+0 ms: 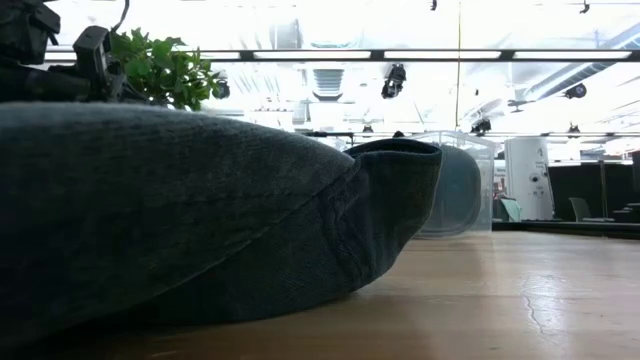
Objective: Pick & Place hat
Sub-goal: Put the bottom right blue cap into the left transparent bin
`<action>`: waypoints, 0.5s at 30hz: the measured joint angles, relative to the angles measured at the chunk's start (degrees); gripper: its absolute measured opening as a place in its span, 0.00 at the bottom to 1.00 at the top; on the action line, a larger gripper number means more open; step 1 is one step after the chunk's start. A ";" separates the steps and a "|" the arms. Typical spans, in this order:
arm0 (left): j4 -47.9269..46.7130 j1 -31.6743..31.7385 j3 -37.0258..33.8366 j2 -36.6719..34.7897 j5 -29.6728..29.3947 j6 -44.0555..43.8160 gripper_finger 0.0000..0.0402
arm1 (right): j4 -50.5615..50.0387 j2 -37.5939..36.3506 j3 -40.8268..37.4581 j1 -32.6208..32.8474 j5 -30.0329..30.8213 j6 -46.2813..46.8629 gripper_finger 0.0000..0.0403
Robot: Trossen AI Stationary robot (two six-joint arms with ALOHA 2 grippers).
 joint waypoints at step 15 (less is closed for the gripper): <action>-3.19 0.00 -0.04 0.93 0.24 -2.84 0.00 | -24.05 15.81 26.61 2.27 -0.99 8.85 0.54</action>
